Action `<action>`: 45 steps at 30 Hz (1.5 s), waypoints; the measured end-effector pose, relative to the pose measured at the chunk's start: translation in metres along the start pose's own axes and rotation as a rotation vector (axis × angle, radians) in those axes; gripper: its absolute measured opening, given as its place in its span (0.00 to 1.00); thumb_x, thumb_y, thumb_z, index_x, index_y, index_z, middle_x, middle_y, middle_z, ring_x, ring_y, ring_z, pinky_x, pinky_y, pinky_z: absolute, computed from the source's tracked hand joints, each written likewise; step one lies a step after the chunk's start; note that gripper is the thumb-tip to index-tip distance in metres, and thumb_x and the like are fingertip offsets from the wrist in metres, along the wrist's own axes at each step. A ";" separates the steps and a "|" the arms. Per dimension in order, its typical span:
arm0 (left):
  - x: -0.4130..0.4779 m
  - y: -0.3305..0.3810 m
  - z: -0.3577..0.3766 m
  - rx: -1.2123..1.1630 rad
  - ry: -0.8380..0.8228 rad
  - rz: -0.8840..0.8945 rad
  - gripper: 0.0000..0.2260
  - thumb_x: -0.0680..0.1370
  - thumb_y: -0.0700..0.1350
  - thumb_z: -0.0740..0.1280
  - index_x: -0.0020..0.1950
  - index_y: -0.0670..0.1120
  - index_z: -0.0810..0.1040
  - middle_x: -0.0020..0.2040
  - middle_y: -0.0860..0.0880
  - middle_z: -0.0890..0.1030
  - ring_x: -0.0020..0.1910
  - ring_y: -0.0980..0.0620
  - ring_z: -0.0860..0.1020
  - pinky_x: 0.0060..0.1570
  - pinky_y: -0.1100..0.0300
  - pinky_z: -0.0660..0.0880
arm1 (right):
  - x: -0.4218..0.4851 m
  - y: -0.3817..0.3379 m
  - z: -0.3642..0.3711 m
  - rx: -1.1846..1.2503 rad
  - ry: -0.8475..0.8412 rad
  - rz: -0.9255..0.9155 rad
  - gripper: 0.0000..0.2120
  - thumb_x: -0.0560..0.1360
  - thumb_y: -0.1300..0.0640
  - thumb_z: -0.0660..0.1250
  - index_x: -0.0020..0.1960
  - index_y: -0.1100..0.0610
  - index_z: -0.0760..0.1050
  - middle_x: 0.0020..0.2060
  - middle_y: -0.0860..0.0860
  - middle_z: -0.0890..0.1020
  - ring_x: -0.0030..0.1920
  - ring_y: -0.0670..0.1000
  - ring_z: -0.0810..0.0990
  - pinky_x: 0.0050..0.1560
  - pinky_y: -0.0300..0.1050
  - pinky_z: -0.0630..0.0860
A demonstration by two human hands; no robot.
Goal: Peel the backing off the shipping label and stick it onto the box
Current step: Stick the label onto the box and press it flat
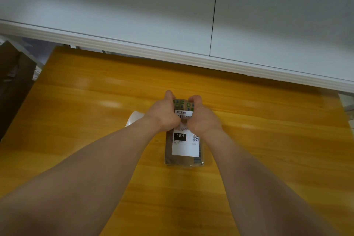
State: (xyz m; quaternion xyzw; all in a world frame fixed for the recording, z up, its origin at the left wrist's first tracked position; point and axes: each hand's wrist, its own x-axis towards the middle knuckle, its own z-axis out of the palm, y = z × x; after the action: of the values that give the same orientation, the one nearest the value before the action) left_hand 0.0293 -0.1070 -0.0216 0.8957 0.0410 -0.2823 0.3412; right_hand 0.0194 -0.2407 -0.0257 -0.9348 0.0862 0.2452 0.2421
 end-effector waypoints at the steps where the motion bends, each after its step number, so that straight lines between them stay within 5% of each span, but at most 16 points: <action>1: 0.000 0.000 0.000 -0.005 0.010 -0.003 0.33 0.70 0.39 0.74 0.70 0.45 0.60 0.51 0.44 0.77 0.48 0.45 0.78 0.45 0.50 0.80 | 0.001 -0.001 0.001 -0.007 0.026 0.009 0.29 0.75 0.54 0.71 0.70 0.46 0.59 0.54 0.54 0.81 0.46 0.57 0.82 0.38 0.48 0.77; 6: 0.002 -0.001 0.001 -0.059 0.064 -0.008 0.30 0.72 0.41 0.74 0.69 0.45 0.62 0.53 0.44 0.77 0.48 0.45 0.78 0.42 0.53 0.79 | 0.001 -0.001 0.006 -0.010 0.104 0.017 0.25 0.75 0.54 0.70 0.66 0.45 0.61 0.47 0.52 0.82 0.40 0.56 0.82 0.30 0.44 0.71; 12: 0.004 -0.005 0.004 -0.108 0.134 -0.023 0.25 0.74 0.44 0.73 0.67 0.47 0.65 0.52 0.46 0.77 0.46 0.46 0.77 0.39 0.55 0.74 | 0.002 -0.005 0.005 -0.045 0.154 0.046 0.20 0.77 0.54 0.66 0.64 0.45 0.62 0.43 0.51 0.80 0.41 0.57 0.82 0.36 0.50 0.80; 21: 0.009 -0.004 0.011 -0.172 0.264 -0.080 0.15 0.76 0.41 0.68 0.60 0.49 0.70 0.46 0.46 0.78 0.46 0.43 0.80 0.41 0.51 0.78 | 0.002 -0.009 0.006 -0.044 0.162 0.057 0.17 0.78 0.53 0.66 0.63 0.44 0.63 0.43 0.50 0.79 0.40 0.56 0.81 0.33 0.48 0.77; 26: 0.007 0.001 0.007 -0.202 0.262 -0.103 0.05 0.79 0.47 0.68 0.52 0.50 0.73 0.48 0.46 0.80 0.43 0.47 0.77 0.37 0.56 0.71 | 0.004 0.005 -0.008 0.324 0.045 0.053 0.11 0.80 0.50 0.65 0.61 0.47 0.70 0.44 0.53 0.82 0.37 0.52 0.81 0.37 0.52 0.82; 30: -0.004 0.006 0.004 -0.024 0.155 0.049 0.26 0.74 0.47 0.73 0.70 0.50 0.69 0.56 0.45 0.77 0.54 0.43 0.79 0.47 0.52 0.76 | -0.011 0.023 -0.016 0.254 0.115 -0.058 0.23 0.77 0.53 0.70 0.70 0.47 0.70 0.62 0.54 0.72 0.45 0.50 0.76 0.44 0.43 0.74; 33: -0.018 0.014 0.006 0.164 0.042 0.226 0.39 0.73 0.46 0.75 0.78 0.51 0.58 0.72 0.44 0.63 0.64 0.41 0.75 0.56 0.48 0.77 | -0.022 0.034 -0.022 0.252 0.009 -0.073 0.32 0.76 0.52 0.72 0.76 0.45 0.63 0.71 0.55 0.63 0.61 0.55 0.73 0.55 0.40 0.69; 36: -0.024 0.016 0.016 0.325 -0.098 0.315 0.46 0.72 0.51 0.75 0.81 0.52 0.48 0.76 0.46 0.56 0.66 0.40 0.75 0.56 0.47 0.78 | -0.026 0.047 -0.026 0.187 -0.140 -0.068 0.47 0.68 0.51 0.79 0.79 0.47 0.56 0.73 0.56 0.61 0.72 0.58 0.66 0.63 0.44 0.68; 39: -0.024 0.012 0.028 0.394 -0.183 0.279 0.55 0.67 0.56 0.78 0.81 0.51 0.42 0.78 0.47 0.53 0.72 0.41 0.68 0.60 0.45 0.77 | -0.030 0.048 -0.025 0.083 -0.261 -0.087 0.59 0.61 0.53 0.83 0.80 0.48 0.49 0.70 0.57 0.64 0.71 0.58 0.66 0.61 0.46 0.70; 45: -0.024 0.013 0.035 0.325 -0.174 0.215 0.58 0.65 0.51 0.81 0.81 0.48 0.44 0.75 0.46 0.55 0.71 0.42 0.68 0.60 0.50 0.77 | -0.033 0.043 -0.023 0.020 -0.263 -0.100 0.60 0.61 0.55 0.83 0.80 0.45 0.47 0.67 0.57 0.65 0.64 0.60 0.74 0.50 0.44 0.71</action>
State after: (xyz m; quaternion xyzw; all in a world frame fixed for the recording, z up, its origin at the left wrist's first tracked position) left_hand -0.0035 -0.1362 -0.0224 0.9104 -0.1305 -0.3234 0.2227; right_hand -0.0115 -0.2875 -0.0092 -0.8953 0.0094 0.3523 0.2724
